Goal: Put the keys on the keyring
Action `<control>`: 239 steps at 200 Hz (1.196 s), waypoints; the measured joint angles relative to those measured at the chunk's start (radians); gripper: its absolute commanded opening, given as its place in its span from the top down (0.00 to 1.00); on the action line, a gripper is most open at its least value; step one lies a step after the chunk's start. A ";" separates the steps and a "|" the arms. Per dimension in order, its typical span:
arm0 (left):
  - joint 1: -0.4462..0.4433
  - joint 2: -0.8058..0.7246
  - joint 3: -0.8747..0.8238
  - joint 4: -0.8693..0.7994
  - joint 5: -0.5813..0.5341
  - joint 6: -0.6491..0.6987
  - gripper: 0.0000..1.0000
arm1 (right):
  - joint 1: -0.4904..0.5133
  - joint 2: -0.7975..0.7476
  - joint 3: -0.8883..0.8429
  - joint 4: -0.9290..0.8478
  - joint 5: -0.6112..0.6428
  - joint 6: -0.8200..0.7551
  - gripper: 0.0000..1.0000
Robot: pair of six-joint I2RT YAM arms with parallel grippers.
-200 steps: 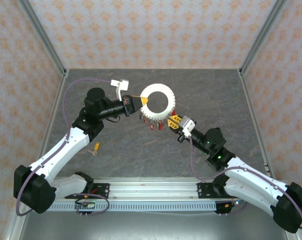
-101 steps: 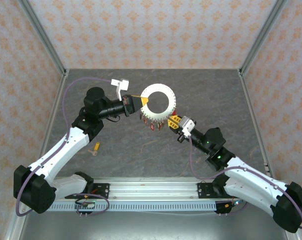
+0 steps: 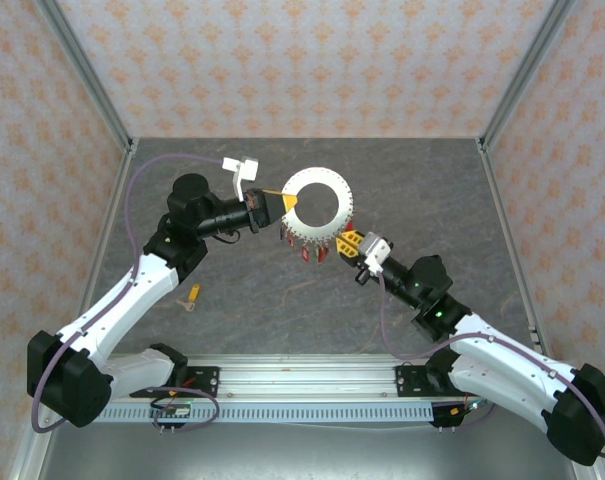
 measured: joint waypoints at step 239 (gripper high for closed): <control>0.005 0.000 0.000 -0.022 0.007 0.001 1.00 | 0.010 0.023 -0.010 0.023 0.026 -0.116 0.93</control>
